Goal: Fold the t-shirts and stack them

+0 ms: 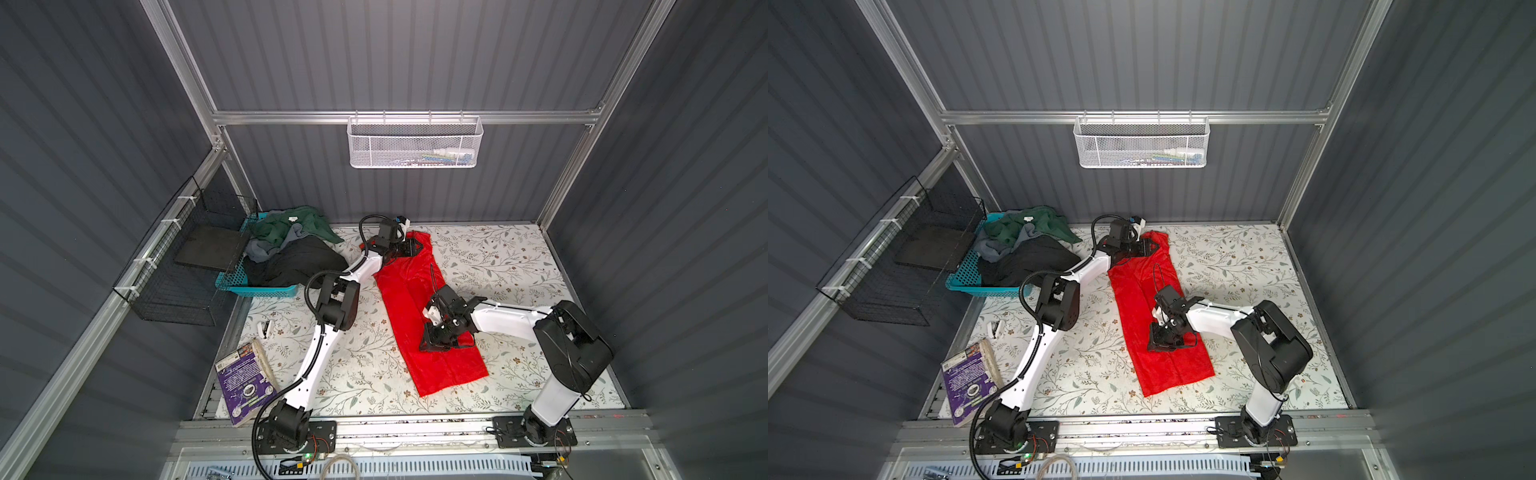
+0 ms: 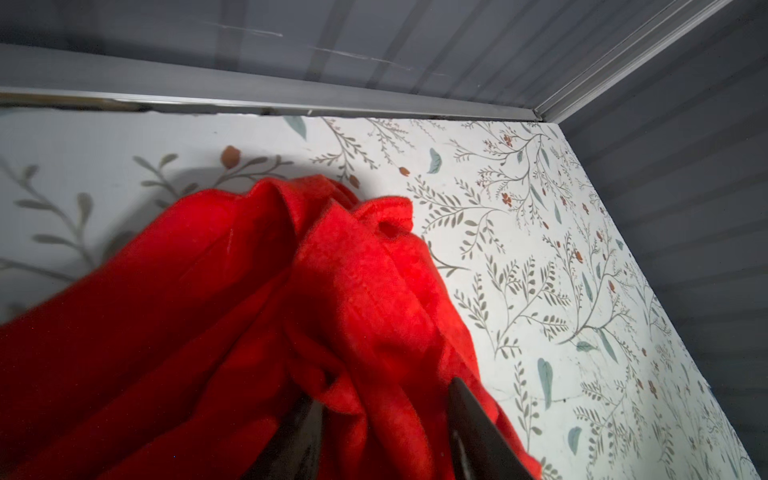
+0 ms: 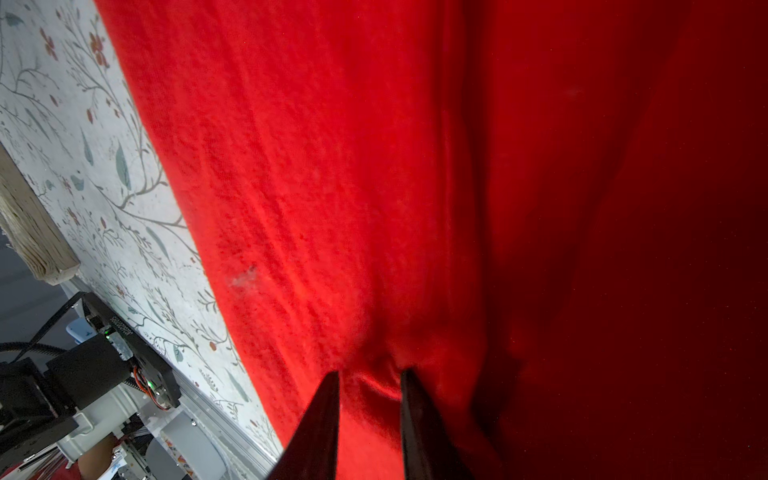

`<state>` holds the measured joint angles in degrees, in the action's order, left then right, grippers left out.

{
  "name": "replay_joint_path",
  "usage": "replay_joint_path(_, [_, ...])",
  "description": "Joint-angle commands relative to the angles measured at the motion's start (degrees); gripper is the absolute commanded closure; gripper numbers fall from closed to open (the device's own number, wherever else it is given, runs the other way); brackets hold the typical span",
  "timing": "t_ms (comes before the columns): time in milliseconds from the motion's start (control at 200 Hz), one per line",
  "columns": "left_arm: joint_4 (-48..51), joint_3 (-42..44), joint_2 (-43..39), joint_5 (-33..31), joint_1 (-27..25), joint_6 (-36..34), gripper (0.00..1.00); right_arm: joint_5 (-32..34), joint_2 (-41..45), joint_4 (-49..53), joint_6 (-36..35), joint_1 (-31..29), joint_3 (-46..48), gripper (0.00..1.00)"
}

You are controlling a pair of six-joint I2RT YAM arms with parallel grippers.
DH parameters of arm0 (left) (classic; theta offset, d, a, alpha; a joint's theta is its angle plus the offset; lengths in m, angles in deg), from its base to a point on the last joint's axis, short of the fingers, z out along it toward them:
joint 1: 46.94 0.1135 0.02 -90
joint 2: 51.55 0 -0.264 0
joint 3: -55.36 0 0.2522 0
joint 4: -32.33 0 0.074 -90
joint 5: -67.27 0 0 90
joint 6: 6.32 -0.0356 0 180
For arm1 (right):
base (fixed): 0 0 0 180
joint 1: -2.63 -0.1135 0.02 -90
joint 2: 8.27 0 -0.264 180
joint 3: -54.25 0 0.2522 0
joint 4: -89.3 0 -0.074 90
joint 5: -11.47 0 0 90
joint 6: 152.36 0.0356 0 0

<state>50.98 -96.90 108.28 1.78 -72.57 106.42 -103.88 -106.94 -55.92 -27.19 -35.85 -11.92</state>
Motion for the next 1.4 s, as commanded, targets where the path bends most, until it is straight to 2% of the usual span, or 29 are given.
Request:
replay_joint_path(0, [2.0,-4.2,2.9,2.1,0.1,0.2,0.50,0.3,-1.8,1.9,0.9,-1.0,0.9,0.71])
replay_joint_path(150, [1.7,-5.8,2.0,0.3,0.8,-1.5,0.46,-1.8,-1.0,1.5,-0.2,-1.0,0.1,0.67])
replay_joint_path(320, [2.2,-10.8,1.7,-0.4,3.2,-1.5,0.39,-0.7,-1.9,4.3,-2.4,-1.0,-4.6,0.62])
replay_joint_path(410, [1.6,-8.3,-1.6,0.9,5.4,-0.2,0.35,-1.2,-1.9,5.3,-2.8,-1.0,-7.2,0.56])
replay_joint_path(500, [0.3,0.2,-8.8,-0.1,6.9,-0.9,0.26,0.5,-0.7,6.6,-3.1,-0.9,-8.7,0.49])
replay_joint_path(585, [0.3,8.8,-16.2,-3.4,7.5,-2.7,0.03,3.3,0.6,8.7,-3.4,-0.3,-9.5,0.36])
replay_joint_path(605, [0.3,10.7,-18.0,-3.8,7.5,-3.0,0.00,3.9,1.1,9.0,-3.6,-0.1,-9.6,0.34])
replay_joint_path(695, [0.1,19.1,-25.1,-5.2,7.6,-3.2,0.00,5.4,3.2,10.9,-4.6,1.2,-10.1,0.22])
replay_joint_path(730, [-0.6,23.0,-28.1,-5.2,7.6,-2.5,0.00,8.5,4.2,11.6,-4.9,1.8,-10.2,0.19])
replay_joint_path(760, [-2.0,27.1,-30.9,-7.7,7.6,-1.7,0.00,9.5,5.0,12.1,-5.0,2.6,-10.3,0.17])
replay_joint_path(860, [-8.1,41.2,-40.4,-10.5,7.4,1.3,0.00,10.7,7.6,12.3,-5.9,6.1,-10.1,0.14])
replay_joint_path(1000, [-9.0,54.8,-50.9,-14.5,6.2,2.4,0.00,11.1,7.1,12.4,-8.9,12.6,-12.5,0.15])
replay_joint_path(1206, [-6.8,70.9,-63.8,-18.2,3.2,2.5,0.00,14.8,-5.5,14.9,-15.3,18.0,-26.3,0.19])
replay_joint_path(1396, [-1.4,80.7,-73.7,-20.2,0.4,0.9,0.00,11.8,-20.7,17.2,-15.8,22.0,-42.8,0.22])
